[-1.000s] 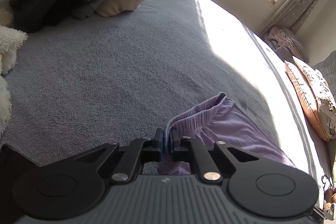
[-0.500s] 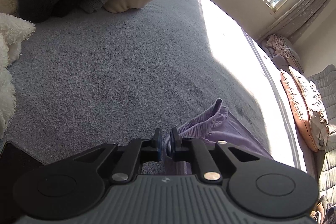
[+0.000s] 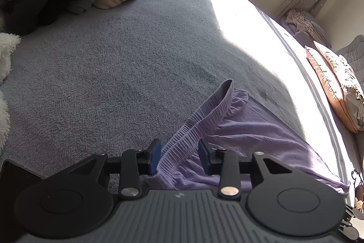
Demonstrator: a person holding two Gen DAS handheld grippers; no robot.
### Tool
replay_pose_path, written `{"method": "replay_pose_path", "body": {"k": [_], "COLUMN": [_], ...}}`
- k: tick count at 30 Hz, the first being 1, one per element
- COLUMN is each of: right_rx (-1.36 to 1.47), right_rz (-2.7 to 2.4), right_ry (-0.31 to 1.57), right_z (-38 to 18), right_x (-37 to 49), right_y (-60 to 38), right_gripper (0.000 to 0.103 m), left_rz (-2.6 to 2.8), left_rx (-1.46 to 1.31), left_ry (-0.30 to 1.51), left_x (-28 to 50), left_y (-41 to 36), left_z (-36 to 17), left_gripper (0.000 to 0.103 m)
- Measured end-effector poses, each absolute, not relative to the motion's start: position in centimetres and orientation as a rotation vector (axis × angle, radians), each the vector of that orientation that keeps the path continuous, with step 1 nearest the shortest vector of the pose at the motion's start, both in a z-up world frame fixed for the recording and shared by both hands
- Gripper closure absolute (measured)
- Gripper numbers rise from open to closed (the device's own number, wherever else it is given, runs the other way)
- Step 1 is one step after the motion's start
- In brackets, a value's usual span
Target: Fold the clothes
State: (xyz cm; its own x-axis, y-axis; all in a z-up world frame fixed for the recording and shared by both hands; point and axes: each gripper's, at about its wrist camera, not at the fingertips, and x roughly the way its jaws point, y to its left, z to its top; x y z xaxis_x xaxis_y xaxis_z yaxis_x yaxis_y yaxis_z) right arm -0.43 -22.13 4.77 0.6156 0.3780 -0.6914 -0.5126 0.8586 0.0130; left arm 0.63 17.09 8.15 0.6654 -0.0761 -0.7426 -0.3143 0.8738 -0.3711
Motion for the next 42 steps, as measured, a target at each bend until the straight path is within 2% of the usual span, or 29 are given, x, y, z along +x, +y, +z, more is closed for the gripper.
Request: {"method": "replay_pose_path", "body": {"k": [8, 12, 14, 16, 18, 26, 28, 30, 34, 35, 37, 38, 42], "right_rx": [-0.208, -0.156, -0.107, -0.016, 0.096, 0.533, 0.576, 0.630, 0.597, 0.572, 0.543, 0.545, 0.502], "right_rz": [0.558, 0.466, 0.364, 0.241, 0.096, -0.369, -0.434, -0.394, -0.379, -0.385, -0.379, -0.367, -0.348], "right_ry": [0.725, 0.712, 0.708, 0.698, 0.687, 0.690, 0.724, 0.748, 0.778, 0.779, 0.763, 0.746, 0.566], "right_z": [5.8, 6.3, 7.0, 7.9, 8.5, 7.3, 6.3, 5.5, 5.0, 5.0, 5.0, 5.1, 7.6], "right_x": [-1.2, -0.5, -0.2, -0.4, -1.5, -12.4, -13.3, -13.1, -11.9, -11.6, -11.1, -10.9, -11.4], "right_y": [-22.4, -24.5, -27.0, -30.9, -35.2, -51.6, -53.6, -54.2, -52.9, -52.5, -51.7, -51.5, -50.9], "right_gripper": [0.069, 0.063, 0.060, 0.054, 0.035, 0.034, 0.040, 0.047, 0.048, 0.052, 0.076, 0.102, 0.101], "left_rz": [0.171, 0.161, 0.150, 0.123, 0.095, 0.114, 0.134, 0.153, 0.183, 0.186, 0.181, 0.176, 0.156], "left_rx": [-0.327, -0.351, -0.380, -0.429, -0.472, -0.484, -0.488, -0.491, -0.544, -0.550, -0.554, -0.560, -0.635], "left_ry": [0.855, 0.905, 0.923, 0.945, 0.968, 0.953, 0.942, 0.930, 0.915, 0.908, 0.889, 0.877, 0.782], "left_x": [-1.3, -1.5, -1.5, -1.4, -1.3, -1.2, -1.1, -1.0, -0.6, -0.5, -0.4, -0.4, -0.9], "left_y": [15.4, 14.7, 14.5, 14.3, 14.1, 13.4, 13.6, 13.7, 14.5, 14.5, 14.7, 14.8, 17.1], "left_z": [8.3, 7.5, 7.2, 6.9, 6.5, 5.5, 5.4, 5.3, 5.1, 5.2, 5.6, 5.9, 7.8], "left_gripper": [0.059, 0.057, 0.053, 0.047, 0.043, 0.043, 0.053, 0.094, 0.100, 0.101, 0.101, 0.101, 0.102]}}
